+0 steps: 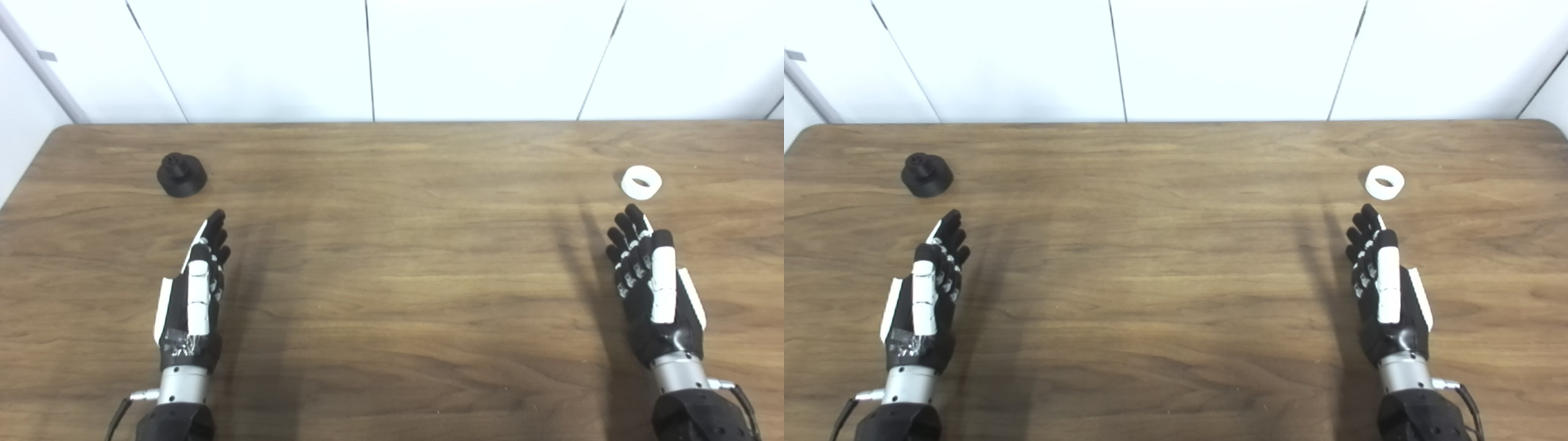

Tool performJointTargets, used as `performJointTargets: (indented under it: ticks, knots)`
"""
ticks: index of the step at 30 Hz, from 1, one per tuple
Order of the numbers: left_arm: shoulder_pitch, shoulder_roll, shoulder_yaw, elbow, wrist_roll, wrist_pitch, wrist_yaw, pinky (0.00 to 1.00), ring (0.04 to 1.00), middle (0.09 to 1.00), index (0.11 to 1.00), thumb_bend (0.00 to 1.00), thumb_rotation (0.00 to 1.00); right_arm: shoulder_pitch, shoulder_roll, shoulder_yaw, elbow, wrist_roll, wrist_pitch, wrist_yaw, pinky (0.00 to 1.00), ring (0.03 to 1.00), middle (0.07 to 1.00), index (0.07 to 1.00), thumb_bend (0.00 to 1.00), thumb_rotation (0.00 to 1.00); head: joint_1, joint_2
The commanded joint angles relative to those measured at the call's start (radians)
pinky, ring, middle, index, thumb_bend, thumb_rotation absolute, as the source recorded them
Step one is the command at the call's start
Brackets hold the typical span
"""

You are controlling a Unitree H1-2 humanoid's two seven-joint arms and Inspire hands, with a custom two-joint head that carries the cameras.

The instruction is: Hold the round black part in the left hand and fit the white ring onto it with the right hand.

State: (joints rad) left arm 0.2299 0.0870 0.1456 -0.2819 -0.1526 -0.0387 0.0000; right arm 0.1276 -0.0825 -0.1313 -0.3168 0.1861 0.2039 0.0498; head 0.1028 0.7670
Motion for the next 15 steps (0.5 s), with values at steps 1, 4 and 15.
performJointTargets:
  ticks: [1, 4, 15]
  knots:
    - [0.029, -0.015, -0.002, -0.025, 0.003, -0.016, 0.003, 1.0, 1.0, 0.994, 0.953, 0.58, 0.97, 0.005, -0.004, -0.002, -0.021, 0.003, -0.03, 0.003, 1.0, 0.974, 0.972, 0.967, 0.41, 1.0, 0.0, -0.006]
    - [0.032, -0.018, -0.005, -0.025, 0.006, -0.017, 0.003, 1.0, 1.0, 0.994, 0.951, 0.59, 0.96, 0.007, -0.009, -0.002, -0.017, 0.0, -0.039, 0.006, 1.0, 0.973, 0.974, 0.971, 0.41, 1.0, 0.024, -0.014]
    - [0.045, -0.059, -0.041, 0.0, 0.043, -0.047, 0.025, 1.0, 1.0, 0.984, 0.938, 0.56, 0.96, 0.02, -0.041, -0.016, 0.017, 0.01, -0.064, 0.041, 1.0, 1.0, 1.0, 1.0, 0.42, 1.0, 0.183, -0.107]
